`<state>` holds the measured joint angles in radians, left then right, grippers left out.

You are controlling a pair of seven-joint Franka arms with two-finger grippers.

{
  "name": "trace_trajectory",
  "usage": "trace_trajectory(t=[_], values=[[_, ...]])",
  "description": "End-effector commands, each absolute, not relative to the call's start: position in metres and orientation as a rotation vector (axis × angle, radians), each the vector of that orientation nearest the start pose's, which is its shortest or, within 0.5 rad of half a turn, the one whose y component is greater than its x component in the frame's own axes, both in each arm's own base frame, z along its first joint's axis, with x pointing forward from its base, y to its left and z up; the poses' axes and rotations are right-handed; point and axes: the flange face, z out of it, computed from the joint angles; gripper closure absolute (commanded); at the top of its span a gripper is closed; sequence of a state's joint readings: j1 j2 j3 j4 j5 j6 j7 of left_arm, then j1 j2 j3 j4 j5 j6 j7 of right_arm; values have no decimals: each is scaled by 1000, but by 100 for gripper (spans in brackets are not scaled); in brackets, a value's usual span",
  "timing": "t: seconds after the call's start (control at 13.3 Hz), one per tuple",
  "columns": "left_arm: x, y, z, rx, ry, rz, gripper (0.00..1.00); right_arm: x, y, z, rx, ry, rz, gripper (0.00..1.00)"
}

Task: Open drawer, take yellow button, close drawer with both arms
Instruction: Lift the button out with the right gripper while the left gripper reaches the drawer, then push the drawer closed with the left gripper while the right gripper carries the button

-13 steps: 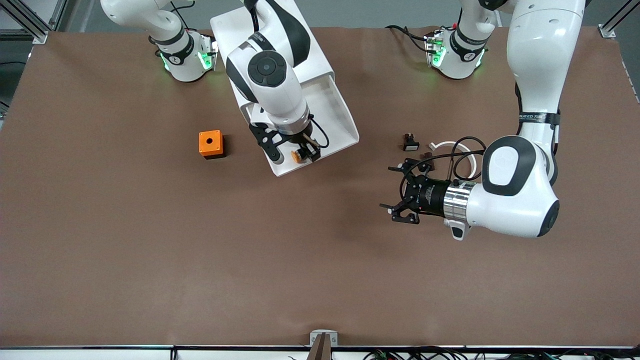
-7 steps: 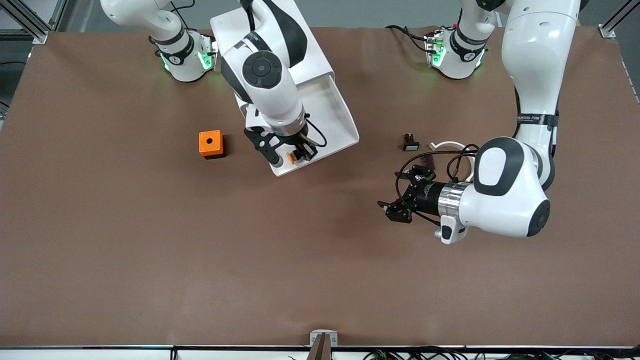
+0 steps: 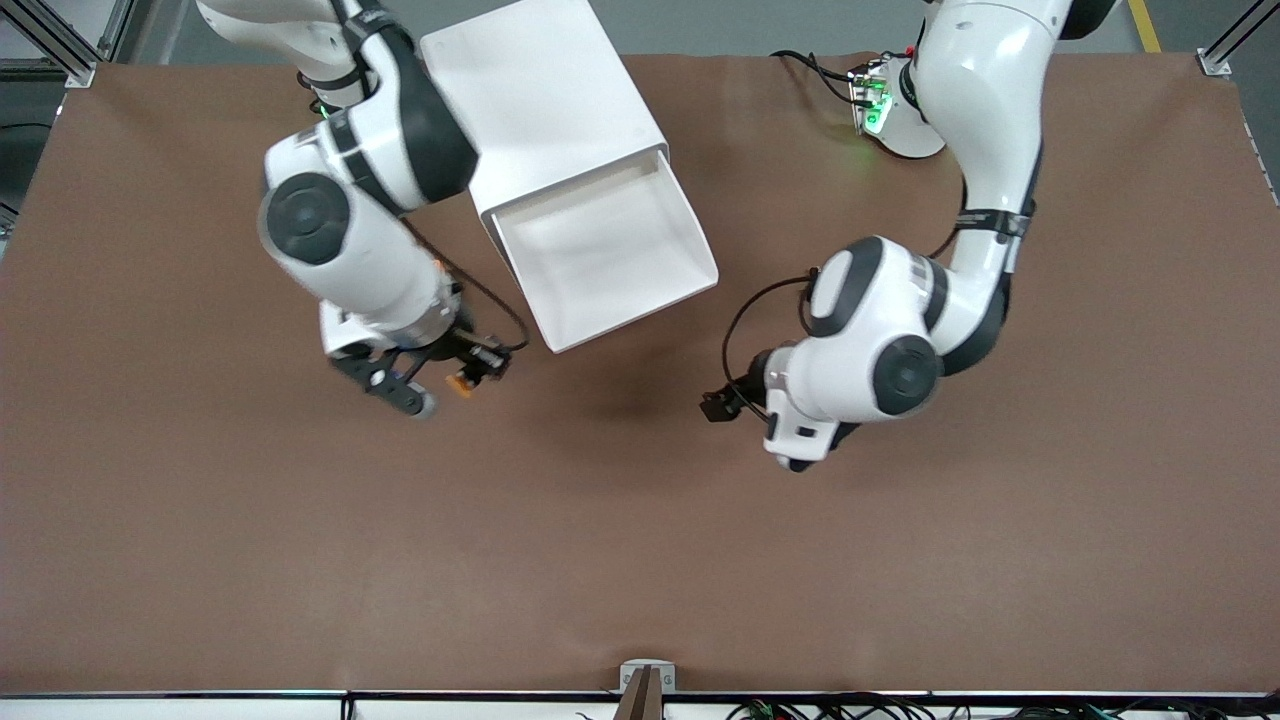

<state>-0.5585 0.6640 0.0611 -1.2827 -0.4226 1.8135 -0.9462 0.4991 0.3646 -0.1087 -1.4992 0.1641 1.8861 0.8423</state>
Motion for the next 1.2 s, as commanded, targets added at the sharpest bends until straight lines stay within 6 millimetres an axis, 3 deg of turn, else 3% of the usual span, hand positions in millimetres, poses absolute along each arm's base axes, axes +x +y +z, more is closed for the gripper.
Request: trace_trajectory(t=[0.0, 0.15, 0.38, 0.53, 0.82, 1.12], values=[[590, -418, 358, -3152, -794, 475, 1, 638, 206, 460, -2976, 542, 74, 100], [572, -443, 359, -3141, -783, 476, 1, 660, 147, 433, -3007, 418, 92, 100], [540, -478, 354, -3084, -792, 442, 1, 688, 57, 369, -3040, 215, 106, 100], [514, -503, 356, -3059, -798, 456, 1, 700, 23, 321, -3055, 129, 91, 100], [451, -552, 355, -3010, -733, 526, 1, 704, -8, 243, -3060, 16, 129, 100], [393, -592, 349, -2966, -722, 551, 1, 704, -18, 195, -3060, -113, 125, 100]])
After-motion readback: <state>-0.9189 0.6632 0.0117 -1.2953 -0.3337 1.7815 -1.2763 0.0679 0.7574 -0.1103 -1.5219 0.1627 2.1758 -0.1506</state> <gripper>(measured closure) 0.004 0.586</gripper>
